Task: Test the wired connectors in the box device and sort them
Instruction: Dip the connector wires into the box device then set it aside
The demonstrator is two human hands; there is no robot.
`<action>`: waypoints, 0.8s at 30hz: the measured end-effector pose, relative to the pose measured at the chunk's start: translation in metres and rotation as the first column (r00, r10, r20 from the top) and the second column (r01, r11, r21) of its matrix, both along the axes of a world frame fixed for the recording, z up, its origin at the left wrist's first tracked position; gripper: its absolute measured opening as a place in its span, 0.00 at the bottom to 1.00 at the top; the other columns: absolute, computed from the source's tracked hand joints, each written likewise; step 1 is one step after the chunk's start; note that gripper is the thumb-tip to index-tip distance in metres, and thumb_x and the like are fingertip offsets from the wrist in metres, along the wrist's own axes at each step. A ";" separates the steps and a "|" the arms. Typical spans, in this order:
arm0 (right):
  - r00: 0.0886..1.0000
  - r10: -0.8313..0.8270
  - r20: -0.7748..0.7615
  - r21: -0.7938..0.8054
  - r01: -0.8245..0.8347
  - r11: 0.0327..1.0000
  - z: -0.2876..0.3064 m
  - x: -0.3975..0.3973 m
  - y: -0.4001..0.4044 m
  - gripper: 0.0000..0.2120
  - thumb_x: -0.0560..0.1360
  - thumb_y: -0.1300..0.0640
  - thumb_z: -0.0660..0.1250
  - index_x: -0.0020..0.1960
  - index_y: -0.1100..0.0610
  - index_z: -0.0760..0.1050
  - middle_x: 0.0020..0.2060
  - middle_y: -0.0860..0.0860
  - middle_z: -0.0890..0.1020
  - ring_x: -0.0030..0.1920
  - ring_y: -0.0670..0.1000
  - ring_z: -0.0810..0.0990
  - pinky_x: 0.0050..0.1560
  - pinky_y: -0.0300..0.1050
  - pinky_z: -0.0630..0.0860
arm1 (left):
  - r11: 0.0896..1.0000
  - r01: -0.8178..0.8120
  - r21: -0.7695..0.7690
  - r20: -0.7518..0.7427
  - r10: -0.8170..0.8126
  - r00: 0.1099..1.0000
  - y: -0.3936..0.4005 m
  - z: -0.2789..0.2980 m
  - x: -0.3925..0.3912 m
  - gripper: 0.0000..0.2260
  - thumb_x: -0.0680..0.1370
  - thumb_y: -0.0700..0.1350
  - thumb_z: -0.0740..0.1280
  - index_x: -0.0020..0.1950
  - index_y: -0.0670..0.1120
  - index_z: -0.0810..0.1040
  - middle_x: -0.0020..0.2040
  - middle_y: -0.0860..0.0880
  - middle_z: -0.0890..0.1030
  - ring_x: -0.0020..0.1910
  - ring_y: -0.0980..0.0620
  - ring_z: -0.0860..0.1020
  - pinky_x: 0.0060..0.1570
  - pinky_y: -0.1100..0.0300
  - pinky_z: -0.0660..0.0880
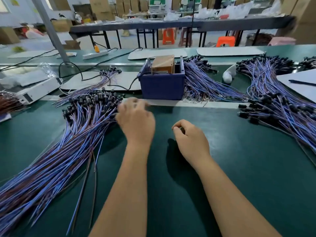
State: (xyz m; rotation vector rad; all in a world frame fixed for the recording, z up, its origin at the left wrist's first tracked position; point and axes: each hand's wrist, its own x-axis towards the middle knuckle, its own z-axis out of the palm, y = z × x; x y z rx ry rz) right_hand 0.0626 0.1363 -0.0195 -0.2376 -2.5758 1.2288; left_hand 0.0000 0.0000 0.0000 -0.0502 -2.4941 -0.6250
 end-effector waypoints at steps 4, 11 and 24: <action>0.999 0.028 -0.015 0.023 -0.028 0.999 0.000 -0.001 -0.004 0.07 0.78 0.53 0.60 0.44 0.50 0.76 0.33 0.43 0.78 0.38 0.47 0.76 0.34 0.41 0.68 | 0.932 -0.361 0.021 0.195 0.350 0.916 -0.039 -0.003 -0.006 0.25 0.73 0.38 0.64 0.71 0.48 0.70 0.77 0.40 0.57 0.76 0.39 0.52 0.70 0.41 0.51; 0.999 0.046 -0.005 0.011 -0.046 0.999 0.000 0.000 -0.006 0.07 0.77 0.53 0.60 0.43 0.49 0.76 0.32 0.42 0.78 0.36 0.45 0.75 0.33 0.42 0.67 | 0.932 -0.353 0.076 0.102 0.345 0.933 -0.041 -0.011 -0.008 0.21 0.72 0.31 0.62 0.60 0.50 0.78 0.64 0.43 0.70 0.62 0.38 0.66 0.58 0.45 0.60; 0.997 0.054 -0.049 -0.087 -0.058 0.995 0.002 0.002 -0.005 0.08 0.78 0.55 0.60 0.42 0.50 0.76 0.29 0.43 0.77 0.34 0.46 0.75 0.35 0.44 0.71 | 0.963 -0.059 0.262 -0.293 0.137 0.946 -0.020 -0.007 -0.006 0.17 0.76 0.31 0.62 0.51 0.48 0.85 0.50 0.51 0.84 0.56 0.42 0.72 0.59 0.52 0.61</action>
